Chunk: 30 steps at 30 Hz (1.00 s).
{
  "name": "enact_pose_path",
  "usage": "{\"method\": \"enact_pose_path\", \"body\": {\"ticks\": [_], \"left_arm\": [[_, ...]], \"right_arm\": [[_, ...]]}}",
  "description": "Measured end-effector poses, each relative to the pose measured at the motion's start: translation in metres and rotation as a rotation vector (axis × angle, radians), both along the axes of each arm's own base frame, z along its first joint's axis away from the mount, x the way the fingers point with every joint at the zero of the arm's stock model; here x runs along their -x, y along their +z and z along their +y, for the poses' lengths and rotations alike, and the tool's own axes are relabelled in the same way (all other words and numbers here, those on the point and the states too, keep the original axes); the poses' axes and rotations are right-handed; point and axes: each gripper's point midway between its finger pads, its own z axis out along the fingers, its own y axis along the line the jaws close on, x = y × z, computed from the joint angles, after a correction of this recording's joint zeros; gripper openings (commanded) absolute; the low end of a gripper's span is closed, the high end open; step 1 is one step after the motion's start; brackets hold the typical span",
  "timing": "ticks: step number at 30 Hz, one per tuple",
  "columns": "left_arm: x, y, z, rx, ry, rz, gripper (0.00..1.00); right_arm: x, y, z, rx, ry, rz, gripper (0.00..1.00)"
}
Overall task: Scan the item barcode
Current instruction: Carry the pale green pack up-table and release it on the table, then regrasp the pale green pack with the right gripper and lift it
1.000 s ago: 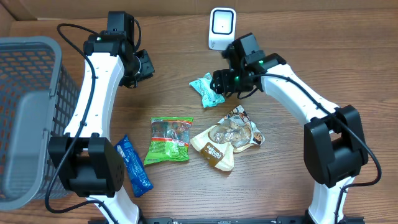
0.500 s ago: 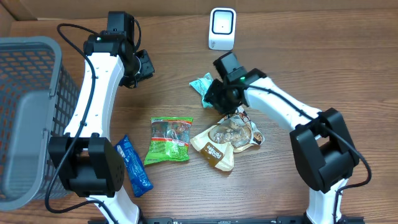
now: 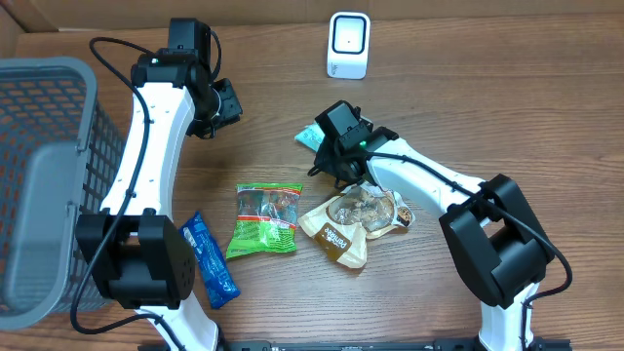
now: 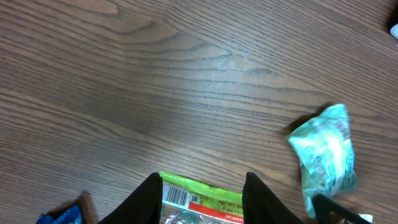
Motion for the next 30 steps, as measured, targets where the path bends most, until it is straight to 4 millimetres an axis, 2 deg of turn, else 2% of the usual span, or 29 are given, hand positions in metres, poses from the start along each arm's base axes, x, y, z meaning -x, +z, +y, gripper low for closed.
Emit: {"method": "enact_pose_path", "body": {"ticks": [4, 7, 8, 13, 16, 20, 23, 27, 30], "left_arm": [[0.000, 0.000, 0.000, 0.000, 0.000, 0.000, 0.35], [0.000, 0.000, 0.000, 0.000, 0.000, 0.000, 0.35], [0.000, 0.000, 0.000, 0.000, 0.000, 0.001, 0.35], [0.002, -0.001, 0.000, 0.000, 0.000, 0.008, 0.35], [0.002, -0.001, 0.000, -0.001, -0.001, 0.008, 0.35], [0.002, -0.001, 0.000, -0.001, -0.004, 0.008, 0.35], [0.002, -0.001, 0.000, -0.002, -0.004, 0.008, 0.35], [0.002, -0.001, 0.000, -0.002, -0.004, 0.008, 0.35], [0.002, -0.001, 0.000, -0.002, -0.004, 0.008, 0.35]], "right_arm": [[-0.010, 0.000, -0.012, 0.058, 0.074, -0.046, 0.22], [-0.021, 0.001, -0.026, 0.102, 0.138, -0.085, 0.26], [-0.024, 0.001, -0.031, 0.113, 0.160, -0.094, 0.29], [-0.032, 0.003, -0.043, 0.082, 0.279, -0.095, 0.56], [-0.041, 0.017, -0.042, -0.013, 0.330, -0.102, 0.70], [-0.057, 0.035, -0.048, -0.121, 0.340, -0.131, 0.81], [-0.061, 0.038, -0.053, -0.147, 0.359, -0.146, 0.86], [-0.060, 0.042, -0.041, -0.185, 0.435, -0.180, 0.87], [-0.054, 0.030, -0.026, -0.216, 0.485, -0.163, 0.87]]}}
